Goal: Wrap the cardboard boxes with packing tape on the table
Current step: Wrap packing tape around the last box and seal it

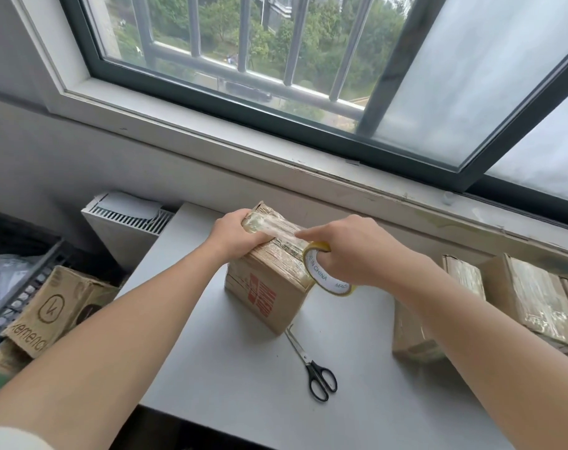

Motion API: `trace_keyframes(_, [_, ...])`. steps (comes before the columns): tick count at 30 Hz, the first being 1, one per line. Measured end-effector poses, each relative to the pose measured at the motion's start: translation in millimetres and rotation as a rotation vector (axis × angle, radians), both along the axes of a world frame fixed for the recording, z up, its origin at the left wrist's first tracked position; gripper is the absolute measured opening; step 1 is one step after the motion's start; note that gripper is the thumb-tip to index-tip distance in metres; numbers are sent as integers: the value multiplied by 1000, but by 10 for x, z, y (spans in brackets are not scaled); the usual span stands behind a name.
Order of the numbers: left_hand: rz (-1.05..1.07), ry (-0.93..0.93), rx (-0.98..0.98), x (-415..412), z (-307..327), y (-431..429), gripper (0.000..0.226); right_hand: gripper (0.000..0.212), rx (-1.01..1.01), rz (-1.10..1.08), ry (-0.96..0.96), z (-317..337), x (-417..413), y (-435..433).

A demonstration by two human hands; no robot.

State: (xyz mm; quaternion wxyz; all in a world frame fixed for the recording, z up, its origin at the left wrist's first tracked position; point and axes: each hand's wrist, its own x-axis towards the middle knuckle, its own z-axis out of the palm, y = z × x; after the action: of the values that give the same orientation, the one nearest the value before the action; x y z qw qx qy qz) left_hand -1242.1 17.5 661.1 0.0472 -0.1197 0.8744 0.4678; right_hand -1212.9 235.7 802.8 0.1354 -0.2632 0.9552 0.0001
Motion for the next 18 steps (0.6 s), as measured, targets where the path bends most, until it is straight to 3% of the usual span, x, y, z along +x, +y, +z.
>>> trace_keyframes(3, [-3, -20, -7, 5, 19, -1, 55, 60, 34, -8, -38, -24, 42, 87])
trace_keyframes(7, [-25, -34, 26, 1, 41, -20, 78, 59, 61, -39, -42, -204, 150, 330])
trace_keyframes(11, [-51, -36, 2, -45, -6, -38, 52, 57, -2, -54, -29, -467, 160, 438])
trace_keyframes(18, [-86, -64, -29, -104, -72, -83, 44, 59, -100, -90, -60, -798, 224, 548])
